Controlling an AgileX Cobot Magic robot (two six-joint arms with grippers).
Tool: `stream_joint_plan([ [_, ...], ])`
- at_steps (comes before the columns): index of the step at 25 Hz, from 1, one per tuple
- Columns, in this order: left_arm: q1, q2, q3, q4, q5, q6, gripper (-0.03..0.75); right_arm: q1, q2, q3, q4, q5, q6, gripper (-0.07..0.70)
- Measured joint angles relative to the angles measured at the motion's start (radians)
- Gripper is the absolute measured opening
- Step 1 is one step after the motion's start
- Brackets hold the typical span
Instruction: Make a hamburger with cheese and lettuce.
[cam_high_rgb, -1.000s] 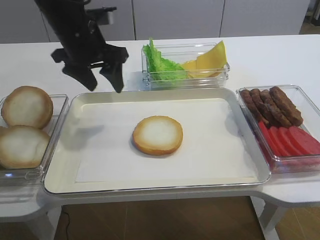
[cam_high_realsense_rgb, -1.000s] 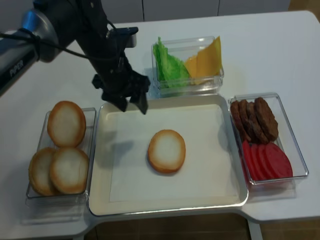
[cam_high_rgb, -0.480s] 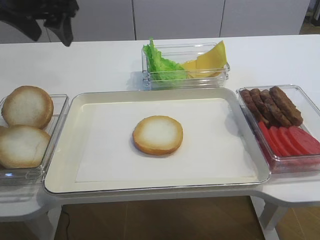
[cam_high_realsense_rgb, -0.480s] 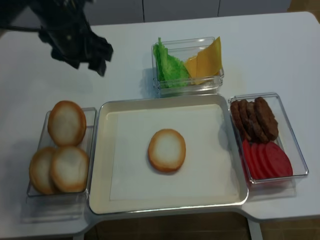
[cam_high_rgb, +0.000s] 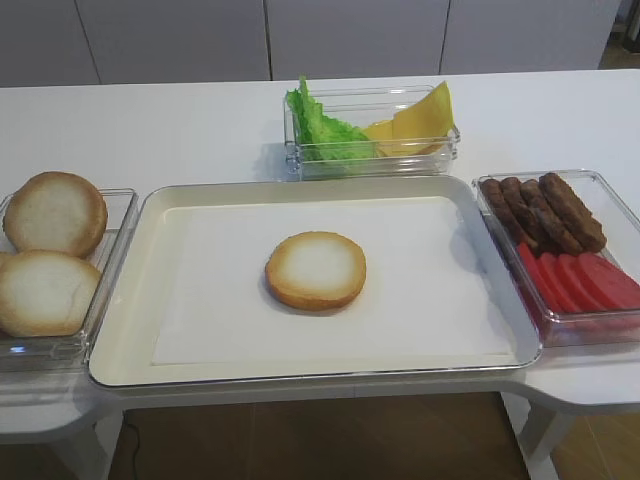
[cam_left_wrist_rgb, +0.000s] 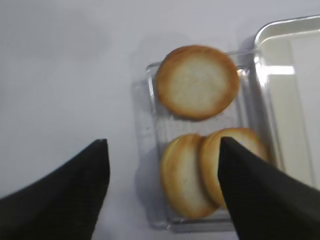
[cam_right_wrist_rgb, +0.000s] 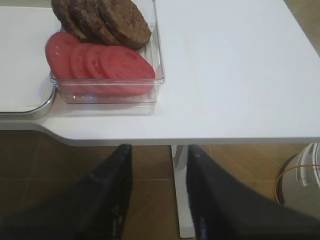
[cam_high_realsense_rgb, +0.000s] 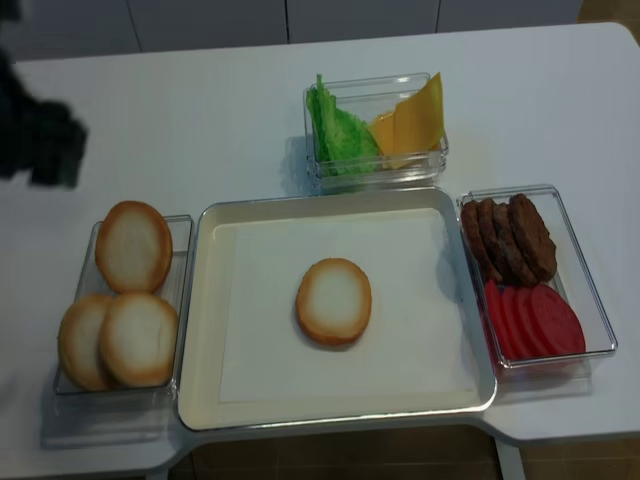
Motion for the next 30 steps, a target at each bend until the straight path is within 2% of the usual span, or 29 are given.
stream_joint_plan([
  [4, 0.037, -0.197, 0.158, 0.057, 0.006, -0.002, 0.495, 0.0, 0.0, 0.0, 0.0, 0.0, 0.0, 0.279],
  [15, 0.041, -0.688, 0.497, 0.037, 0.014, -0.005, 0.495, 0.0, 0.0, 0.0, 0.0, 0.0, 0.0, 0.279],
  [22, 0.041, -0.915, 0.641, -0.009, 0.019, -0.006, 0.495, 0.0, 0.0, 0.0, 0.0, 0.0, 0.0, 0.279],
  [30, 0.028, -1.124, 0.741, -0.055, 0.024, -0.006, 0.495, 0.0, 0.0, 0.0, 0.0, 0.0, 0.0, 0.279],
])
